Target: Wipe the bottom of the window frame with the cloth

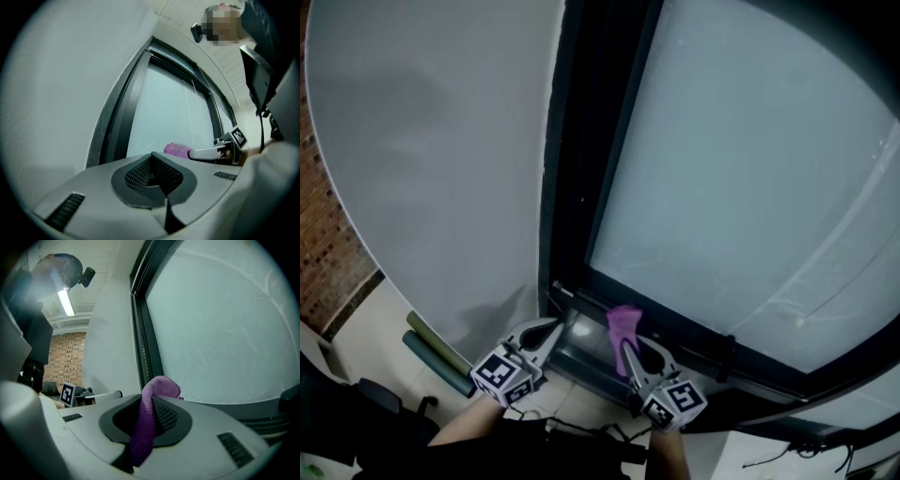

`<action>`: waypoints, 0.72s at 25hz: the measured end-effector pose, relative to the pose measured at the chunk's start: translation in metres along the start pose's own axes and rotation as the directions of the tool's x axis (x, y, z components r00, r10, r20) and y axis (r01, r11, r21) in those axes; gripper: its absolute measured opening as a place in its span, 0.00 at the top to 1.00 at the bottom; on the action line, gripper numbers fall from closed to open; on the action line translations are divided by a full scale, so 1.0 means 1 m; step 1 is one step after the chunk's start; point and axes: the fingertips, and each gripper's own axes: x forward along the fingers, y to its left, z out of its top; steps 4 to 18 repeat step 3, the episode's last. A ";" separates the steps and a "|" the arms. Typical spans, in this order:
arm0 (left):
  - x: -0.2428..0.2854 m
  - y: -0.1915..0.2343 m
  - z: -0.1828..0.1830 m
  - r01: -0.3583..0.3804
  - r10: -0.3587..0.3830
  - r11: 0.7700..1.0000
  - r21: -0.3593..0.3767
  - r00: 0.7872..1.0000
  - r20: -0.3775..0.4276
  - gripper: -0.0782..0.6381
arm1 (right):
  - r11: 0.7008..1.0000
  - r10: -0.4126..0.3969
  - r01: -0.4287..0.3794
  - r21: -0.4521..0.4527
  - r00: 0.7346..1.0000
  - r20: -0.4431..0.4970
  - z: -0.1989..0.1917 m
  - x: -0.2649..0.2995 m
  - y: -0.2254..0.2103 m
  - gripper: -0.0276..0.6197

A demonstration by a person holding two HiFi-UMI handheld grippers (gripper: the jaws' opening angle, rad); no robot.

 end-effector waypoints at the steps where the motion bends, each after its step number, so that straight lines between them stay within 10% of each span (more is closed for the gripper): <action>1: 0.000 0.000 0.000 0.002 -0.002 1.000 -0.001 1.000 0.001 0.89 | 1.000 0.004 -0.004 0.002 1.000 -0.001 -0.001 0.001 0.000 0.86; 18: -0.001 0.000 0.001 0.005 -0.005 1.000 -0.005 1.000 0.006 0.89 | 1.000 0.012 -0.012 0.006 1.000 -0.002 -0.003 0.002 0.001 0.86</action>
